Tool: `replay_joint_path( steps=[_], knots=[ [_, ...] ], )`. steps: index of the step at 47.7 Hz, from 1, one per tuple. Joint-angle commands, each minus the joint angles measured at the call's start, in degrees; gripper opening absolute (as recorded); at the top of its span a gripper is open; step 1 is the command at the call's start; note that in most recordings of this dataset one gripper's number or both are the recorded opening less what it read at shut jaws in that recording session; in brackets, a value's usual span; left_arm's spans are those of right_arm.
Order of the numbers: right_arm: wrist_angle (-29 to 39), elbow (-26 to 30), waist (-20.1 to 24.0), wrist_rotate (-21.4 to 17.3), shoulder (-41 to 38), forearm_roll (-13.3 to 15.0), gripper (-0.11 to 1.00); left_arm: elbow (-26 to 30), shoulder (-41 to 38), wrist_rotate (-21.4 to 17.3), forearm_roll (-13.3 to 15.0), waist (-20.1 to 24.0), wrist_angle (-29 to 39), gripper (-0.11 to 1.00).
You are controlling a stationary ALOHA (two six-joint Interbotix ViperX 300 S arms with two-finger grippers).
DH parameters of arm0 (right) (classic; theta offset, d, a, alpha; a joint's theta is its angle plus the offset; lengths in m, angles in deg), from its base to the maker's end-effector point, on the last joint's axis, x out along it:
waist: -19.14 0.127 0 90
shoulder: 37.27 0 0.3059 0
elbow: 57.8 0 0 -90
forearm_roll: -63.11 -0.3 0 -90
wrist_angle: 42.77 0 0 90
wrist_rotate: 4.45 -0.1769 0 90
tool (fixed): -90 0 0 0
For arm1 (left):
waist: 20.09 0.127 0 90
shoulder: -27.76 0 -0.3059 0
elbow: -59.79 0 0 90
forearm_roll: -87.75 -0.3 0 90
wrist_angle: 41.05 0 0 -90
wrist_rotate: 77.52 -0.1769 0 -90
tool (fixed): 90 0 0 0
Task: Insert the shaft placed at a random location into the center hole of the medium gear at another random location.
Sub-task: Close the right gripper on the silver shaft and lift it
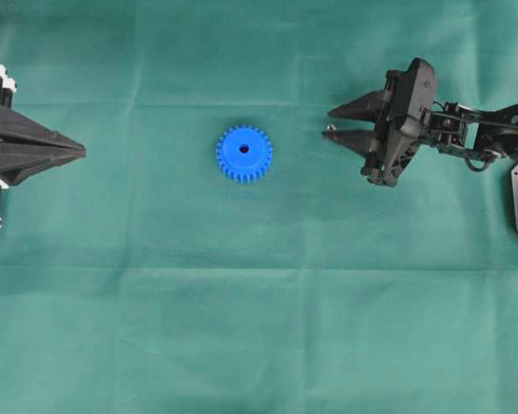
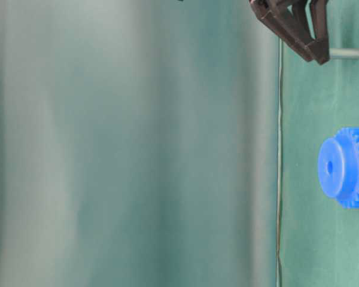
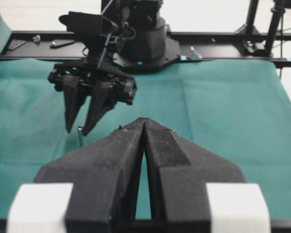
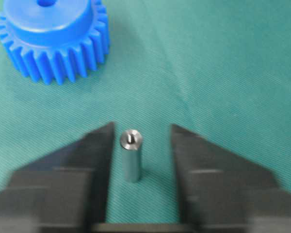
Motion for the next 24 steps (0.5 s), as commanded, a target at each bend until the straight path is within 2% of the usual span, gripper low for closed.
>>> replay_joint_path(
  steps=[1, 5, 24],
  knots=[
    [-1.1, 0.8, -0.2, 0.5, 0.5, -0.1, 0.28, 0.9, -0.6, 0.1, -0.2, 0.1, -0.4, 0.0],
    [-1.1, 0.8, -0.2, 0.6, 0.5, 0.1, 0.14, 1.0, -0.5, 0.1, -0.2, 0.1, -0.4, 0.0],
    [0.1, 1.5, -0.2, 0.4, 1.8, 0.2, 0.14, 0.9, -0.6, 0.1, -0.2, 0.1, 0.2, 0.0]
  ],
)
